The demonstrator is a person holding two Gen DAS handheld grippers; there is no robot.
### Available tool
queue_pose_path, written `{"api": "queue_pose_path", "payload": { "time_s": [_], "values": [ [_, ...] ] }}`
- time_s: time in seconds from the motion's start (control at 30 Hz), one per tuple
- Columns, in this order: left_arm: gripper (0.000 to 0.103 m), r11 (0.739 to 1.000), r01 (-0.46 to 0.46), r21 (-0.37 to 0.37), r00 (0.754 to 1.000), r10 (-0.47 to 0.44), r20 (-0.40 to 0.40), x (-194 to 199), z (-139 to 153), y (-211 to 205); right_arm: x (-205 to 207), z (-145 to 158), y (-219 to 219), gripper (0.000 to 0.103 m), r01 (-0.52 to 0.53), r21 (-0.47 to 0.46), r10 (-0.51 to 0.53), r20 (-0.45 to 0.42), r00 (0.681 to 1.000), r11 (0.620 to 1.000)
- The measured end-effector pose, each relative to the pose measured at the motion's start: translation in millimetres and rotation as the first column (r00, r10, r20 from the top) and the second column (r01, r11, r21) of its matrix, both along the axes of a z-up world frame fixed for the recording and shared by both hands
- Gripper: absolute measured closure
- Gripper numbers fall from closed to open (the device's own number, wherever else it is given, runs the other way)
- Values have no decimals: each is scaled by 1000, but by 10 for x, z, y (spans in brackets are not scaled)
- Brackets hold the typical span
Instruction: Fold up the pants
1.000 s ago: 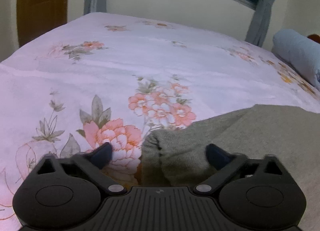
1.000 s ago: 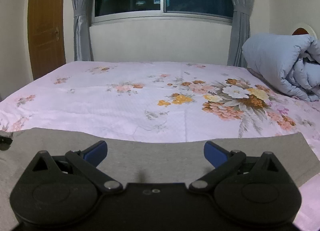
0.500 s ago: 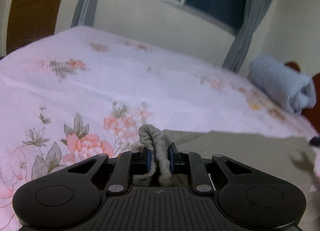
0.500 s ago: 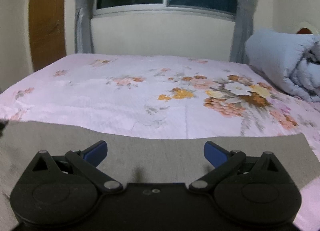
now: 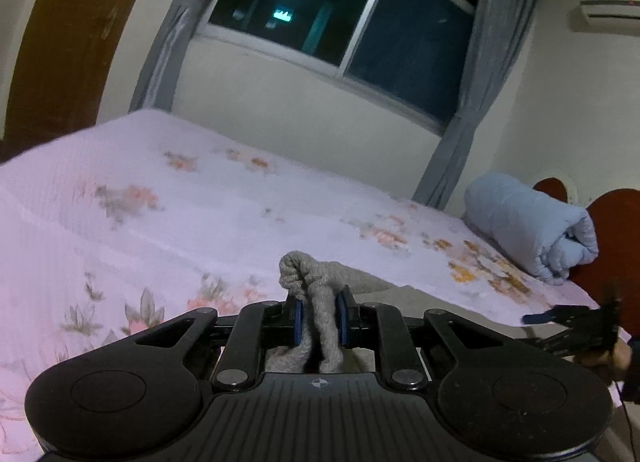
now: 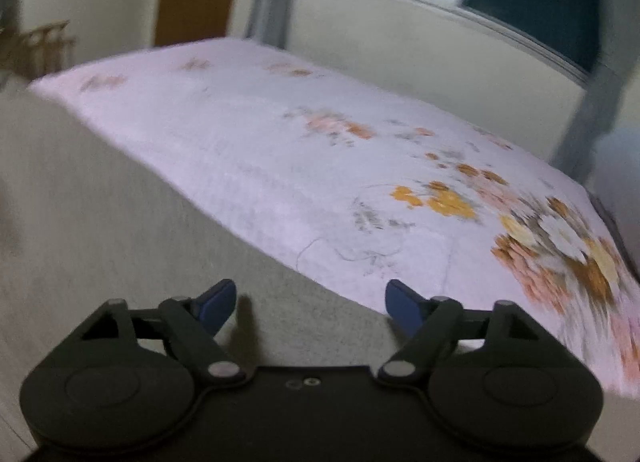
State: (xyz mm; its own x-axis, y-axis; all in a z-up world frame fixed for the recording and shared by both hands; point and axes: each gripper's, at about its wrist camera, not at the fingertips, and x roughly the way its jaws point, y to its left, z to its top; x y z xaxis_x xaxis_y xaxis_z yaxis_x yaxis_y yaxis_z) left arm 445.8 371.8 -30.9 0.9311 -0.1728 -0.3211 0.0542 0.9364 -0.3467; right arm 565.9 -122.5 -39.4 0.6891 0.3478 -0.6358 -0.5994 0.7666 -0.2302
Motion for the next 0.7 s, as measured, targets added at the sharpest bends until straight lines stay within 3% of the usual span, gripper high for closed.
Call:
{"api": "queue_pose_path", "payload": {
  "time_s": [0.17, 0.27, 0.33, 0.37, 0.47, 0.57, 0.7],
  "values": [
    [86, 999, 32, 15, 999, -32, 5, -10, 85, 8, 109, -101, 22, 39, -172, -91, 169, -32, 985, 981],
    [86, 999, 37, 15, 999, -37, -10, 11, 59, 18, 164, -133, 90, 49, -286, -148, 279, -66, 958, 947],
    [86, 999, 35, 14, 999, -35, -27, 30, 27, 17, 199, -117, 142, 94, -337, -175, 319, -124, 940, 925],
    [86, 999, 39, 12, 999, -38, -32, 43, 9, 23, 200, -114, 177, 100, -337, -223, 316, -126, 940, 915],
    [86, 999, 36, 15, 998, -36, -47, 90, -30, 55, 161, 57, 132, 103, -321, -187, 299, -133, 945, 928],
    [86, 999, 50, 3, 999, -50, -12, 39, 0, 82, -29, 332, -10, 103, -282, -118, 272, -97, 958, 952],
    [86, 995, 96, -34, 993, -94, 66, -197, 93, 163, -638, 759, -195, 103, -280, -113, 278, -32, 960, 953]
  ]
}}
